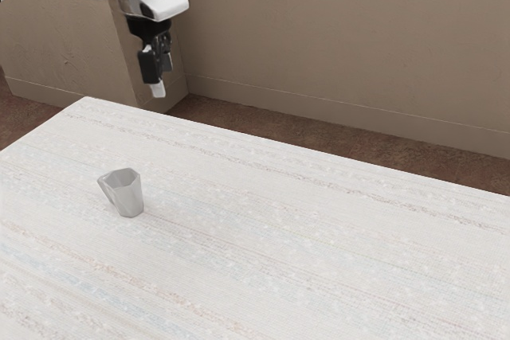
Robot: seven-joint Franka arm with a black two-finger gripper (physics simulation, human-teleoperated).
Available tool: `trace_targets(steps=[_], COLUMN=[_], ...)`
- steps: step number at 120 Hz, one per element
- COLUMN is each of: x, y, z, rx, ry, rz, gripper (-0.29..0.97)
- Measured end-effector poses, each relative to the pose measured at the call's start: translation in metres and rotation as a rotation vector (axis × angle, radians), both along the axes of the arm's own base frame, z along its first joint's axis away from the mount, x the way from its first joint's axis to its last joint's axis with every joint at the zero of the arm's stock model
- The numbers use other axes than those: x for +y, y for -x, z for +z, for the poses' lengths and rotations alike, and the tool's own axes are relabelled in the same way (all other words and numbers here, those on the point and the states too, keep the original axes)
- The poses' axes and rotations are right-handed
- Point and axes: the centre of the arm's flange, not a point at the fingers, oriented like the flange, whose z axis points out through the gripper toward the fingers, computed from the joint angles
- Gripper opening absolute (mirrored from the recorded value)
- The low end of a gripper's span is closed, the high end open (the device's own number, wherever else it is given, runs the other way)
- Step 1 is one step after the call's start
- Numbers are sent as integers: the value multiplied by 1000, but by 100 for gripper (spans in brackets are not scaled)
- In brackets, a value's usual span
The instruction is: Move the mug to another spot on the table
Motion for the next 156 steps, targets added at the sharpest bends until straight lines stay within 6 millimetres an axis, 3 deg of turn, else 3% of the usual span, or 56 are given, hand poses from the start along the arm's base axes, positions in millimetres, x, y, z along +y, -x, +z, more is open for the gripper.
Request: trace_targets(steps=[50, 76, 111, 139, 156], x=[-1, 47, 119, 175, 185], y=[-1, 27, 45, 41, 30], z=[-8, -2, -36, -74, -103], rx=[17, 50, 163, 191, 226], ry=[-3, -26, -91, -88, -73], rz=[-8, 19, -71, -157, -222], gripper=[68, 68, 68, 68, 68])
